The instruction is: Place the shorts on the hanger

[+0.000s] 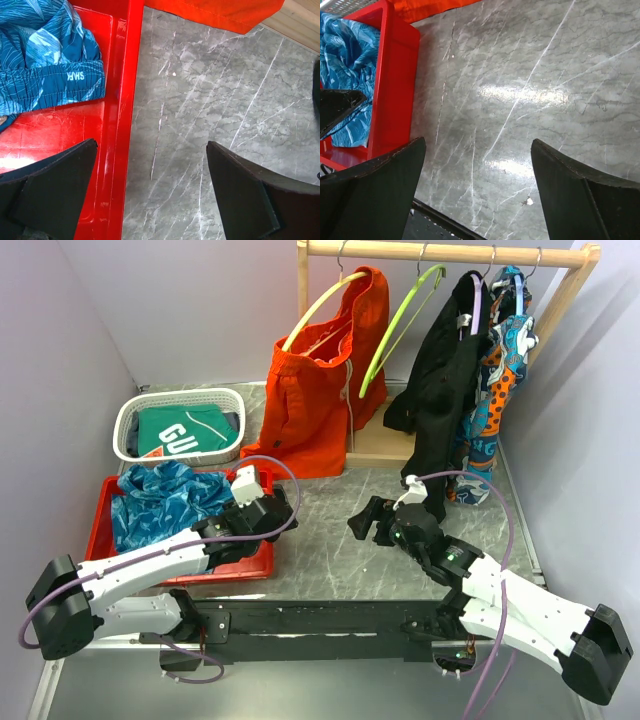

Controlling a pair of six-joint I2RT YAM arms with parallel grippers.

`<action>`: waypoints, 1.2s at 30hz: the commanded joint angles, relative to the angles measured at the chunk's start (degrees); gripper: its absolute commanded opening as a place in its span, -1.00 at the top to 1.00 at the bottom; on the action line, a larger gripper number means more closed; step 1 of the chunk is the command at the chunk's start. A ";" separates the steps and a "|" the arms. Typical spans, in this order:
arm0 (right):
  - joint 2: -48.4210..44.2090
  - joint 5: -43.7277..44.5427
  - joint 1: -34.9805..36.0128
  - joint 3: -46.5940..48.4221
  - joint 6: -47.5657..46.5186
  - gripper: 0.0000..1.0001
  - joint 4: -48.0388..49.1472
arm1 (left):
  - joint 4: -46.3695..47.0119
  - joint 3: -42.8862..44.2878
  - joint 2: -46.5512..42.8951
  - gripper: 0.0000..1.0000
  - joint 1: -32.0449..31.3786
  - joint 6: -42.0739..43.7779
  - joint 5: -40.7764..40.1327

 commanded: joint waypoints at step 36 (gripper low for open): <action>2.58 -5.77 0.32 2.42 -4.94 -0.86 4.58 | -11.30 13.28 23.17 0.98 36.57 -13.16 6.06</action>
